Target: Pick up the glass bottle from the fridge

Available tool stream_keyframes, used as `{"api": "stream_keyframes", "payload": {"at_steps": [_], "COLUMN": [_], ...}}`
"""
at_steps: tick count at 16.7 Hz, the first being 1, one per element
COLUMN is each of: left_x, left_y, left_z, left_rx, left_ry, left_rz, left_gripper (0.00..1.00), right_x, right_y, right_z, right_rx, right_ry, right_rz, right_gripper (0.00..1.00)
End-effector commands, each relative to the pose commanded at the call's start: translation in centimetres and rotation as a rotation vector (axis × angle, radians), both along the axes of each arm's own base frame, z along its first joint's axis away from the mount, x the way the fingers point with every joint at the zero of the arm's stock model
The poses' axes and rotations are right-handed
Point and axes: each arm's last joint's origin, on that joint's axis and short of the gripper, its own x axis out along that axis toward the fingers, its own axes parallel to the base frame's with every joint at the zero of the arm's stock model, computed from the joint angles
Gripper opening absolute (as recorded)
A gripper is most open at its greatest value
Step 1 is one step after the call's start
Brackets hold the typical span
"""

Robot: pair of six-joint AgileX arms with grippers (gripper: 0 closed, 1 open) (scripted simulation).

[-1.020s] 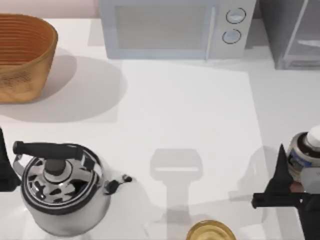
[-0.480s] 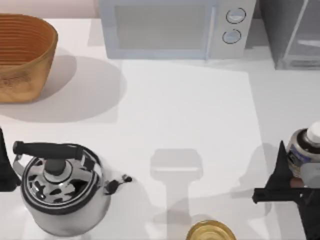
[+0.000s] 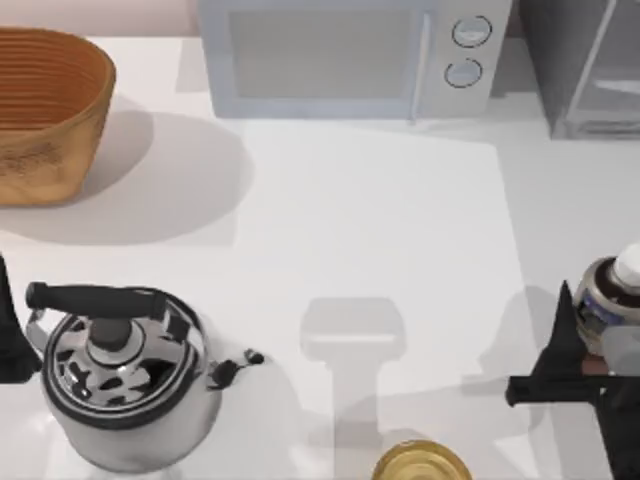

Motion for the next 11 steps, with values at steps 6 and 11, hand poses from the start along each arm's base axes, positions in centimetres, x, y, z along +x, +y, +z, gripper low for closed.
{"api": "stream_keyframes", "payload": {"at_steps": [6,11], "left_x": [0.00,0.00], "left_y": [0.00,0.00], "left_z": [0.00,0.00], "left_rx": [0.000,0.000], "left_ry": [0.000,0.000], "left_rz": [0.000,0.000], "left_gripper": [1.00,1.00], "right_x": [0.00,0.00], "right_y": [0.00,0.00], "right_z": [0.00,0.00], "right_rx": [0.000,0.000], "right_ry": [0.000,0.000], "right_rz": [0.000,0.000], "right_gripper": [1.00,1.00]}}
